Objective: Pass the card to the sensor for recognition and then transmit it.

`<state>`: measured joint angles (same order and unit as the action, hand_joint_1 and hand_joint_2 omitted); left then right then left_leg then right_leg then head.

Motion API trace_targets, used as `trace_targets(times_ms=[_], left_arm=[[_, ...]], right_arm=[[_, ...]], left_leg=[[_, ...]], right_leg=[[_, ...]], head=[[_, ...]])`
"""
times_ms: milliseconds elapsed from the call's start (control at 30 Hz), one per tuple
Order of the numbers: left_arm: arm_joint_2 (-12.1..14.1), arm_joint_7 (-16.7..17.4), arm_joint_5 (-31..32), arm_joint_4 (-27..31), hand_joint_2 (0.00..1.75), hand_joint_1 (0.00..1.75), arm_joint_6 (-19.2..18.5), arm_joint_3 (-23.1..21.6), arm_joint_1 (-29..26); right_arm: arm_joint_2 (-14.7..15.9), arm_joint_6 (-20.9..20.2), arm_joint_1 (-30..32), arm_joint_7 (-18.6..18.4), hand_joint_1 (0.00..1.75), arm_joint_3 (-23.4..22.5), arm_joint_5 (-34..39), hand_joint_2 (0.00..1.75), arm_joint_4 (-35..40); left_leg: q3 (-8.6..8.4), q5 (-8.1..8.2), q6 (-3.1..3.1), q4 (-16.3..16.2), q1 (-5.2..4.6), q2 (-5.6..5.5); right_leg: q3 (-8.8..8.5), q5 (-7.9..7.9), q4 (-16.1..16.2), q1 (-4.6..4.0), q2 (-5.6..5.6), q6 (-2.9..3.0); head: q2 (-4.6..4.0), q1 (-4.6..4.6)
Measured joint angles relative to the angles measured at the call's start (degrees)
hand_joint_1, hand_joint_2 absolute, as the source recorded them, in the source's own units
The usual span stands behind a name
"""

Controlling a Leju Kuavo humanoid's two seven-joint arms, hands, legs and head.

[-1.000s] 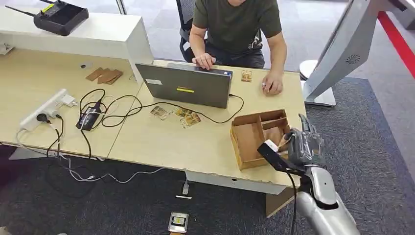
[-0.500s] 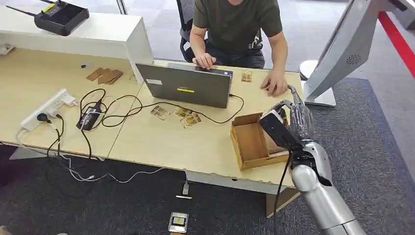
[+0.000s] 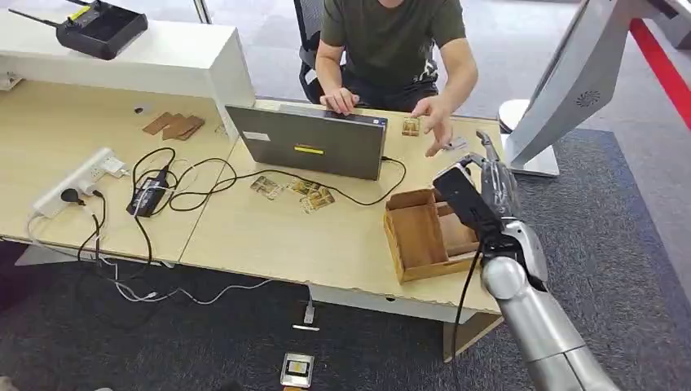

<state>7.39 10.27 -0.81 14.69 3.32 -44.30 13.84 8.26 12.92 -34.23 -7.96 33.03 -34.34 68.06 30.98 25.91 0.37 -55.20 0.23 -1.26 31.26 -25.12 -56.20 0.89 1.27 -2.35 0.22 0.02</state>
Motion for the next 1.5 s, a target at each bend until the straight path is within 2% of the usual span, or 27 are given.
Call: trace_targets(times_ms=[433,467,600,833,933,1000,1133,1233,1300,1400,1500], left_arm=[[-0.15,0.20,-0.24,0.00,1.75,0.00,0.20,0.00,0.07],[-0.15,0.17,-0.24,0.00,1.75,0.00,0.20,0.00,0.06],[-0.15,-0.07,-0.20,0.00,1.75,0.00,0.22,0.00,0.06],[-0.15,-0.11,0.09,0.00,1.75,0.00,0.31,0.00,0.08],[-0.13,-0.26,-0.09,0.00,1.75,0.00,0.77,0.00,-0.17],[0.02,-0.68,-0.52,0.00,1.75,0.00,1.29,0.02,-0.70],[0.53,-1.57,-1.75,0.00,1.75,0.00,2.77,0.31,-1.95],[1.03,-2.51,-3.28,0.00,1.75,0.00,4.00,1.05,-3.29],[1.38,-3.19,-4.48,-0.02,1.75,0.00,4.66,1.60,-4.09],[1.88,-4.59,-6.47,-0.09,1.75,0.00,5.75,2.69,-5.49],[2.45,-5.73,-8.29,-0.22,1.75,0.00,6.12,3.70,-6.86]], right_arm=[[-0.20,0.35,-0.85,0.96,1.75,0.04,0.11,1.75,-3.72],[-0.24,0.35,-0.93,0.96,0.00,0.04,0.18,1.75,-3.98],[-0.35,1.07,-1.40,0.28,0.00,0.09,0.81,1.75,-4.91],[1.09,5.40,-1.21,-0.06,0.00,-0.72,5.03,1.75,-5.62],[2.54,7.70,1.06,3.42,0.00,-3.20,15.02,1.75,-4.61],[3.67,9.63,3.62,8.19,0.00,-6.24,25.23,1.75,-3.50],[6.27,11.26,9.39,15.53,0.00,-13.26,40.42,1.75,-3.15],[8.26,9.14,13.45,20.24,0.00,-18.72,48.84,1.75,-5.85],[9.71,6.95,15.07,21.97,0.00,-21.51,51.43,1.75,-9.93],[10.95,4.15,16.08,21.72,0.00,-23.74,52.61,1.75,-19.09],[11.17,1.92,18.22,17.74,0.00,-24.59,53.73,1.75,-27.29]], left_leg=[[0.00,0.00,0.00,0.01,0.00,0.00],[0.00,0.00,0.00,0.00,0.00,0.00],[0.00,0.00,0.00,0.00,0.00,0.00],[-0.02,0.00,0.00,-0.01,0.00,0.00],[-0.04,0.02,0.02,-0.01,0.00,-0.06],[-0.04,0.04,0.02,-0.01,0.00,-0.03],[-0.07,0.13,0.11,-0.01,0.00,-0.06],[-0.08,0.22,0.09,-0.01,0.00,-0.05],[-0.08,0.25,0.08,-0.01,0.00,-0.06],[-0.13,0.28,0.06,-0.01,-0.01,-0.03],[-0.16,0.32,0.04,0.00,0.04,-0.04]], right_leg=[[-0.01,0.00,-0.02,-0.01,0.00,0.00],[-0.01,0.00,-0.02,-0.01,0.00,0.00],[0.00,0.00,-0.01,-0.01,0.00,0.00],[0.03,0.00,0.02,0.00,0.00,0.00],[-0.05,-0.02,0.06,-0.01,-0.01,-0.02],[-0.03,-0.03,0.07,0.01,-0.01,-0.03],[-0.10,-0.09,0.13,0.02,-0.03,-0.11],[-0.09,-0.13,0.13,0.03,-0.01,-0.07],[-0.10,-0.14,0.14,0.03,-0.01,-0.07],[-0.09,-0.17,0.16,0.01,0.04,-0.04],[-0.16,-0.28,0.15,-0.05,0.00,-0.01]], head=[[0.00,0.00],[0.00,0.00],[0.00,0.00],[0.00,-0.02],[0.00,0.02],[0.00,-0.02],[0.00,0.02],[0.00,-0.02],[0.00,-0.02],[0.00,0.00],[0.00,0.00]])
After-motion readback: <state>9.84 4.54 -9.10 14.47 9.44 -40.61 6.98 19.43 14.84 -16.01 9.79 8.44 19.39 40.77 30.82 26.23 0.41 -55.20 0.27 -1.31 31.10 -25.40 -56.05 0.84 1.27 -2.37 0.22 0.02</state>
